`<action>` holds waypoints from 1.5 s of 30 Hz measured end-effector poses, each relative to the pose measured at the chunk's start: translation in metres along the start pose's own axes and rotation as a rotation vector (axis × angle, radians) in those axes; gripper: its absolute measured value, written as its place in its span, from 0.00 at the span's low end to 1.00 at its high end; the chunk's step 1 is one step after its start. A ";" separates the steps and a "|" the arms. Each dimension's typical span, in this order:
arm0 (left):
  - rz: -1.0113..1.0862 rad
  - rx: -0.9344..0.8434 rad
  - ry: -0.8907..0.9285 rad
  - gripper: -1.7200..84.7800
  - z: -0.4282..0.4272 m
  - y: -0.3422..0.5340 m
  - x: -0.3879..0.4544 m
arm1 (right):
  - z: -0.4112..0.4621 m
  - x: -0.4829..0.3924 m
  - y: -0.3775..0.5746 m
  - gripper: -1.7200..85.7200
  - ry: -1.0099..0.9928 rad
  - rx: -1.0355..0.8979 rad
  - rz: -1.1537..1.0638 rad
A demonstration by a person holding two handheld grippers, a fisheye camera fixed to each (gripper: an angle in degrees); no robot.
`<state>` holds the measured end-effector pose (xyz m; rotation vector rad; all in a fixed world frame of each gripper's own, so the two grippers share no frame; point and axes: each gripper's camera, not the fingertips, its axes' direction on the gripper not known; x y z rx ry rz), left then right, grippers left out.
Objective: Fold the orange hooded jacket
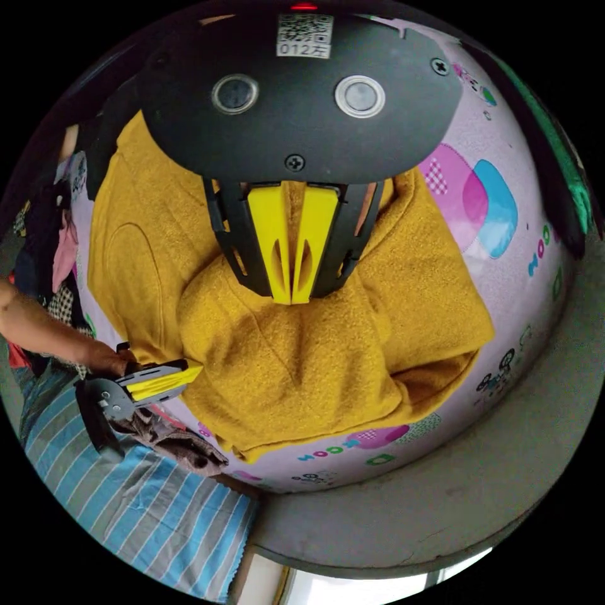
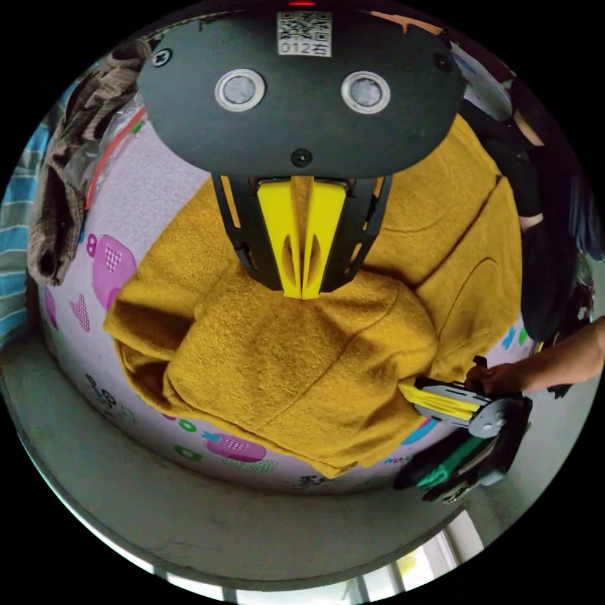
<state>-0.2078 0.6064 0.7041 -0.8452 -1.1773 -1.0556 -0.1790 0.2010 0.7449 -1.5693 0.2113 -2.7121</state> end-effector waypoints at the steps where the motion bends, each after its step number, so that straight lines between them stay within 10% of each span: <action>1: 0.009 0.000 -0.012 0.02 -0.001 0.000 0.003 | 0.004 0.002 -0.003 0.01 0.024 -0.021 -0.016; 29: 0.831 -0.321 0.053 0.14 -0.125 0.214 0.305 | 0.022 0.064 0.297 0.13 -0.703 -0.113 1.120; 45: 0.922 -0.318 -0.028 0.16 -0.146 0.249 0.339 | 0.088 0.108 0.336 0.13 -0.878 -0.066 1.238</action>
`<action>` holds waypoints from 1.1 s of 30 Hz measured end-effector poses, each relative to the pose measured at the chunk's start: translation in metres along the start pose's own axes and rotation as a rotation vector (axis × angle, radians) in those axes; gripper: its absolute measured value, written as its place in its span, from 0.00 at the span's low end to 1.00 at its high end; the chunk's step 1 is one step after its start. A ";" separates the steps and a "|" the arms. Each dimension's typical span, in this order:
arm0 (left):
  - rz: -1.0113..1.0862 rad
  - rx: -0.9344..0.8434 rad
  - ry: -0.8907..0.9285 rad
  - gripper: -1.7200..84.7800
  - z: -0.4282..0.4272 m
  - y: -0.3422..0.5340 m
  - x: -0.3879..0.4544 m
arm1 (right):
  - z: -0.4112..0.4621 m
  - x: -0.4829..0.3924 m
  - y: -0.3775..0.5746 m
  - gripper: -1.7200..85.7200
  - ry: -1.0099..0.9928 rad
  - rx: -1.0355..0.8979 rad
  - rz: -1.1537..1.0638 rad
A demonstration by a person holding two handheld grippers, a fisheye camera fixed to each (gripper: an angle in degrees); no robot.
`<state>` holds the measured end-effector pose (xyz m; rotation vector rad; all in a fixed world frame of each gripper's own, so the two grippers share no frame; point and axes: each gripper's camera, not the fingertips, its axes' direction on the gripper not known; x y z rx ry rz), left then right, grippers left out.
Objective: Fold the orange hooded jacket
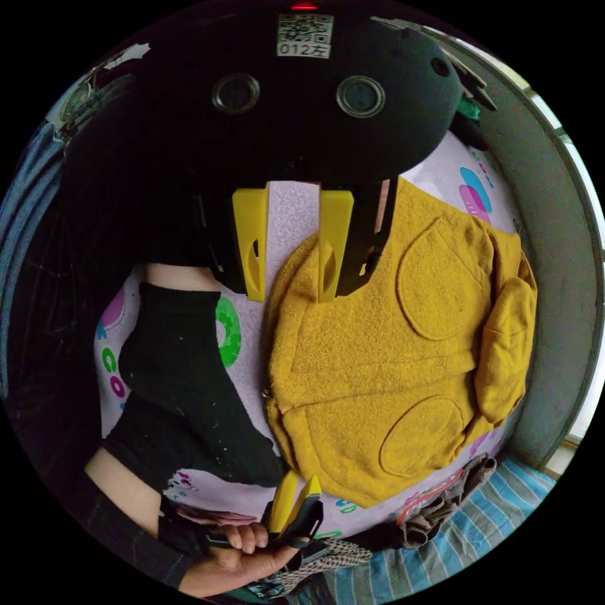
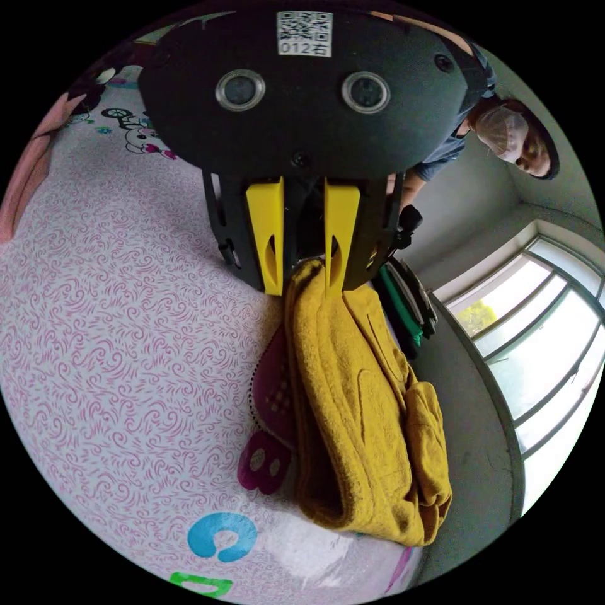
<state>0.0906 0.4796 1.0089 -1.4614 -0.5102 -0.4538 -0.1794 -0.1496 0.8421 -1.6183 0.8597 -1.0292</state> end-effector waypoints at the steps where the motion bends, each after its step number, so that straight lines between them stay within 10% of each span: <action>1: 0.019 0.003 -0.010 0.16 -0.003 0.002 0.006 | -0.002 0.003 -0.001 0.14 -0.006 0.003 0.003; 33: -0.204 0.147 -0.007 0.05 -0.063 0.124 -0.035 | -0.057 0.030 0.068 0.06 -0.018 0.035 -0.321</action>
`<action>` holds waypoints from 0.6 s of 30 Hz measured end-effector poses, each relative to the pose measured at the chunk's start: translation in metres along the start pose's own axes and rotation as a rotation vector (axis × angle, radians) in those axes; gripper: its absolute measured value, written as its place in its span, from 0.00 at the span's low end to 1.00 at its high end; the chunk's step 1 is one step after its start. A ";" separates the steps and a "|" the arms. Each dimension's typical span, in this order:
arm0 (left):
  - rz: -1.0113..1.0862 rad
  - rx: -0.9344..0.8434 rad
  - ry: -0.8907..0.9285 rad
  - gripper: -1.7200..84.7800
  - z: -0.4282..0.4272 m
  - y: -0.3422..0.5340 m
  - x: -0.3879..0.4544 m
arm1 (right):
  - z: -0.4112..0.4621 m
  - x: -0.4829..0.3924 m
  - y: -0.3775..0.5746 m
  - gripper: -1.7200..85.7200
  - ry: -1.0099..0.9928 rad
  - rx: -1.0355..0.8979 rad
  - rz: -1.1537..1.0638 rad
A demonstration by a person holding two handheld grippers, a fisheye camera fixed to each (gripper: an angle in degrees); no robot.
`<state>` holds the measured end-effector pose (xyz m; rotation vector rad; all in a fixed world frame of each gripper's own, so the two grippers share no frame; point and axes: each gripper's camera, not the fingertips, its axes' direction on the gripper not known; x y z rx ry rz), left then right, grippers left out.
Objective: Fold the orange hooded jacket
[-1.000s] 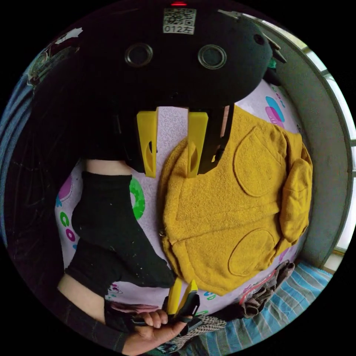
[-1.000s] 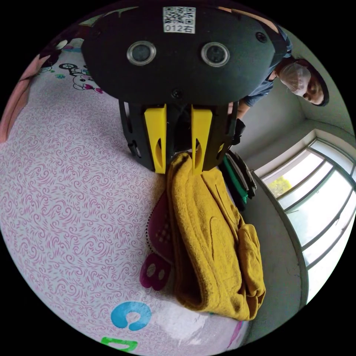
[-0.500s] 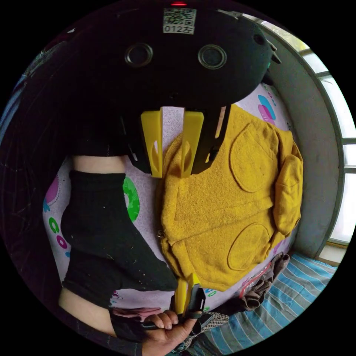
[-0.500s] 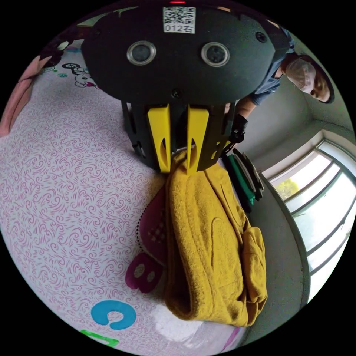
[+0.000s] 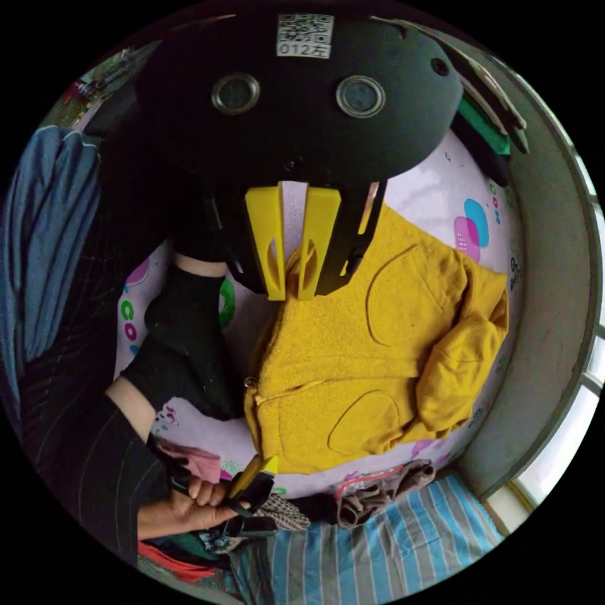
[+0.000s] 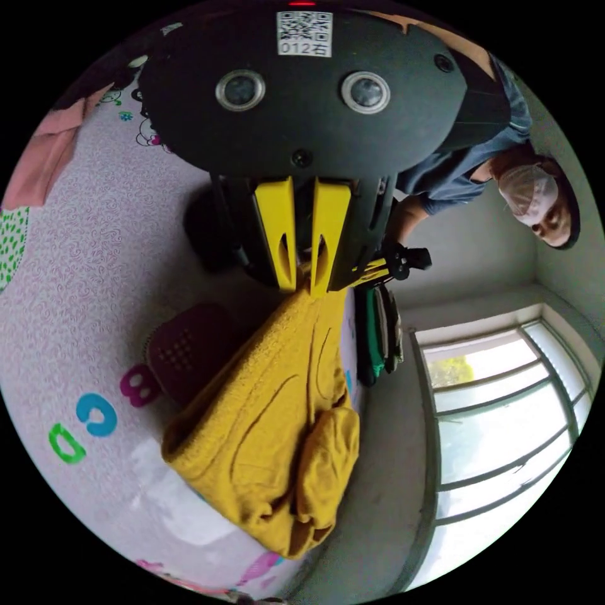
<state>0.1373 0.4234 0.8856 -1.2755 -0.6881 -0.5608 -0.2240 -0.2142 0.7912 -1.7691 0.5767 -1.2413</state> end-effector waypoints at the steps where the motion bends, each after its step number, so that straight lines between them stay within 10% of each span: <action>1: -0.009 0.006 0.001 0.05 -0.004 0.003 -0.003 | -0.005 -0.007 0.005 0.06 -0.005 -0.005 -0.023; 18: 0.025 0.145 0.112 0.05 -0.105 0.068 -0.057 | -0.076 -0.116 0.118 0.05 0.033 -0.127 -0.308</action>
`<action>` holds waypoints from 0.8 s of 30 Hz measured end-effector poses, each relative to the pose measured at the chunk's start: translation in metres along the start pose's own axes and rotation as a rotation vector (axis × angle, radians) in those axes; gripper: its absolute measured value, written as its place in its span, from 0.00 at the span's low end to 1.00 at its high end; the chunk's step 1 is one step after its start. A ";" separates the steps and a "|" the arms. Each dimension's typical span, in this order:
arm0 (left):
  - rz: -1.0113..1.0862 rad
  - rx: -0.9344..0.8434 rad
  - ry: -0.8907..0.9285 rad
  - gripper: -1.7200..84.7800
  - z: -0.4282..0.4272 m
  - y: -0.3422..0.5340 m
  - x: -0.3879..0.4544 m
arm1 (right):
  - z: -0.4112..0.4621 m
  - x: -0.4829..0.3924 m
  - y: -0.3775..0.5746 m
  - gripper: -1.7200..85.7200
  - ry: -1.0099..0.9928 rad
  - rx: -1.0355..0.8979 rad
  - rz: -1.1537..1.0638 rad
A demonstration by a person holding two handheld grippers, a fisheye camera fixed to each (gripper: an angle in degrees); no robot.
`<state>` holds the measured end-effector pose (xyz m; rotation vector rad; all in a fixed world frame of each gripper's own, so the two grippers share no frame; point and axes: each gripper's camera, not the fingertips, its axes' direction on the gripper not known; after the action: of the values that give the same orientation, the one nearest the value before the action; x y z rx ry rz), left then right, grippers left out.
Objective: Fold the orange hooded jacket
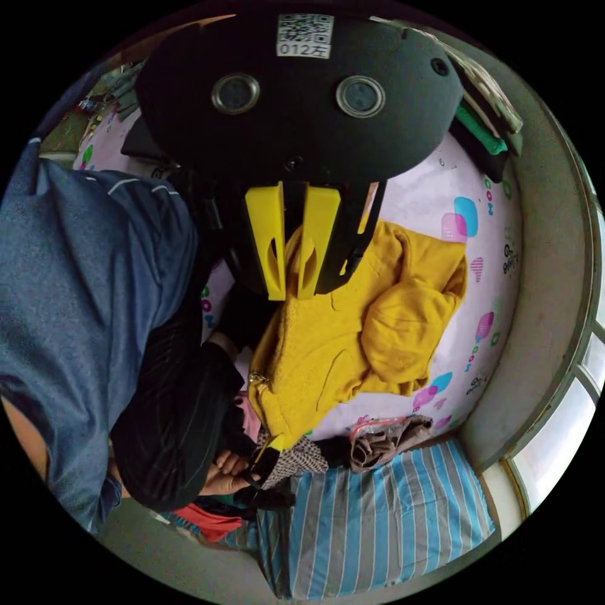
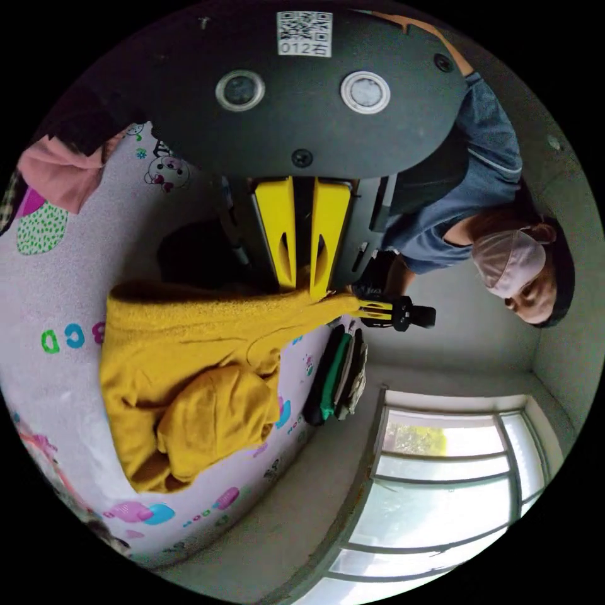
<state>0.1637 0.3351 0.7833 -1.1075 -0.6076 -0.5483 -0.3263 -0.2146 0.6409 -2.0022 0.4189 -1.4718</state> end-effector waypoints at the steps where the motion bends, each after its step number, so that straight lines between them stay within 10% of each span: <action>1: 0.005 0.000 -0.008 0.05 -0.002 0.000 -0.004 | -0.004 -0.012 -0.003 0.05 0.019 0.002 -0.029; 13: -0.154 0.040 -0.057 0.05 0.003 0.004 -0.259 | -0.044 -0.037 -0.163 0.05 0.063 0.086 -0.095; 24: -0.353 -0.145 0.179 0.06 0.214 0.041 -0.504 | 0.006 0.085 -0.301 0.07 0.142 0.024 0.147</action>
<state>-0.2059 0.6013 0.4772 -1.0781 -0.6165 -0.9990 -0.3233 -0.0322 0.8955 -1.8140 0.5924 -1.5238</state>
